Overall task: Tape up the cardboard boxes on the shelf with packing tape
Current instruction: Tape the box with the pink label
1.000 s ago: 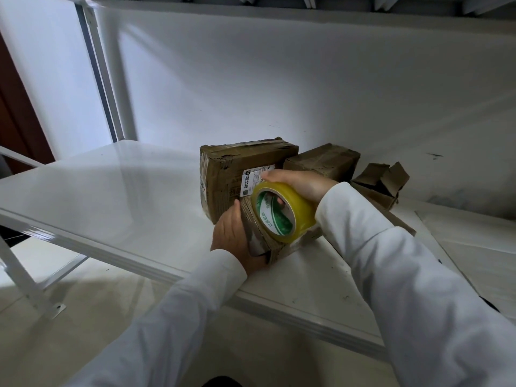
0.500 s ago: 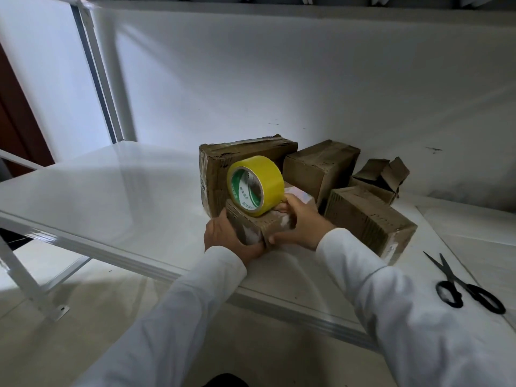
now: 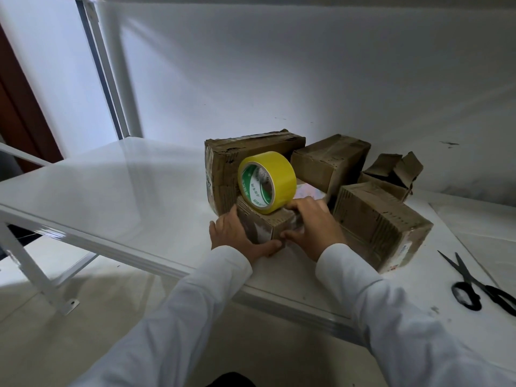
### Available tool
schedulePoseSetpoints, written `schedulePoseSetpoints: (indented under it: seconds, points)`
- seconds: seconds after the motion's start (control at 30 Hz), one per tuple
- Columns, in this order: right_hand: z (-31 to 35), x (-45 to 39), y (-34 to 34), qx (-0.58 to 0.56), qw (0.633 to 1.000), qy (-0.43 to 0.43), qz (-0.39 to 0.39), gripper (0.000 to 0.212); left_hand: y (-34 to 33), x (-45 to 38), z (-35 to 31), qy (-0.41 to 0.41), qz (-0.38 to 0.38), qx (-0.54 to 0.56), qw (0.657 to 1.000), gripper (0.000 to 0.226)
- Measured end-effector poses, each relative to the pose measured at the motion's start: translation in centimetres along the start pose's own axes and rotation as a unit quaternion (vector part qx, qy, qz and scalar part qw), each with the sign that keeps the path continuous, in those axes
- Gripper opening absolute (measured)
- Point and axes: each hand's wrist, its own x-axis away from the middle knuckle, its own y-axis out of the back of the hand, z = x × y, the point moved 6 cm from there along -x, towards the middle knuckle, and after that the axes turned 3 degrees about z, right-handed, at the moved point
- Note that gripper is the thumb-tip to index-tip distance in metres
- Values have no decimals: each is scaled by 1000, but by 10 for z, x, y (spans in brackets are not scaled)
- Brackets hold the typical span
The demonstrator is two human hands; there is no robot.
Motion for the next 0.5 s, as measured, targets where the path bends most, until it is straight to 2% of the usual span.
schedulePoseSetpoints:
  seconds: [0.1, 0.2, 0.27, 0.33, 0.4, 0.43, 0.5]
  points:
    - [-3, -3, -3, -25, 1000, -9, 2, 61, -1, 1, -5, 7, -14, -13, 1000, 126]
    - [-7, -10, 3, -88, 995, -36, 24, 90, 0, 3, -5, 12, -16, 2, 1000, 122]
    - [-1, -15, 15, -169, 984, -47, 20, 99, 3, 4, -3, 20, -19, 23, 999, 118]
    - [11, -23, 28, -294, 955, -40, -1, 98, 3, 4, -3, 19, -12, 34, 999, 114]
    - [25, -31, 36, -404, 914, -42, -6, 86, 3, 3, -4, 21, -1, 37, 999, 113]
    - [32, -34, 37, -428, 903, -45, 4, 77, 2, 3, -3, 27, 4, 41, 999, 114]
    - [40, -37, 35, -427, 902, -50, 24, 59, 1, 4, -2, 46, 18, 62, 997, 119]
